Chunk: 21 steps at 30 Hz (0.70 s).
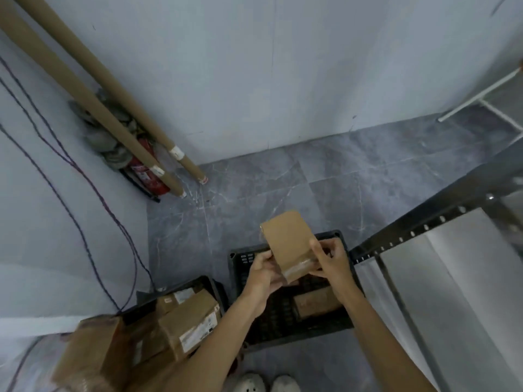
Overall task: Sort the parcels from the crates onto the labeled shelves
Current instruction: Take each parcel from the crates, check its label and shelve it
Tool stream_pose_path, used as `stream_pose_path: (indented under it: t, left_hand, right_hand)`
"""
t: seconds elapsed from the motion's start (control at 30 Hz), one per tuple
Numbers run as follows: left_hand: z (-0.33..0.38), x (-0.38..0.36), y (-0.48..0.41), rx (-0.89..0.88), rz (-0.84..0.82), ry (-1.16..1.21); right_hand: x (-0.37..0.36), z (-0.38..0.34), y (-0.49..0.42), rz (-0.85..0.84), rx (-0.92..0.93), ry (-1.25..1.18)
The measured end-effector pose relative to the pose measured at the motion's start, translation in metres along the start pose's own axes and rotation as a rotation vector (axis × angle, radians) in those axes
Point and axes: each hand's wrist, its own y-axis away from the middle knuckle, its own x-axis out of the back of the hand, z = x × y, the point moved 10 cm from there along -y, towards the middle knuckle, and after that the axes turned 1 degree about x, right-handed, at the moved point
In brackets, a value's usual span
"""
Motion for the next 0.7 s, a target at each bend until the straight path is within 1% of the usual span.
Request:
stream_pose_path:
  t: [0.1, 0.2, 0.37, 0.43, 0.53, 0.7]
  left_hand:
    - [0.092, -0.022, 0.072, -0.144, -0.015, -0.065]
    - [0.181, -0.039, 0.142, -0.301, 0.023, -0.114]
    - [0.311, -0.057, 0.256, -0.632, 0.077, -0.137]
    - [0.350, -0.061, 0.296, -0.759, 0.090, -0.142]
    - [0.394, -0.068, 0.342, -0.891, 0.083, -0.169]
    - [0.436, -0.074, 0.395, -1.014, 0.009, -0.141]
  right_hand:
    - [0.012, -0.107, 0.045, 0.036, 0.118, -0.081]
    - [0.018, -0.206, 0.092, 0.051, 0.232, -0.133]
    - [0.022, -0.356, 0.164, 0.075, 0.441, -0.189]
    - [0.024, -0.406, 0.190, 0.078, 0.521, -0.255]
    - [0.029, -0.467, 0.226, 0.095, 0.634, -0.315]
    - [0.033, -0.526, 0.273, 0.123, 0.783, -0.370]
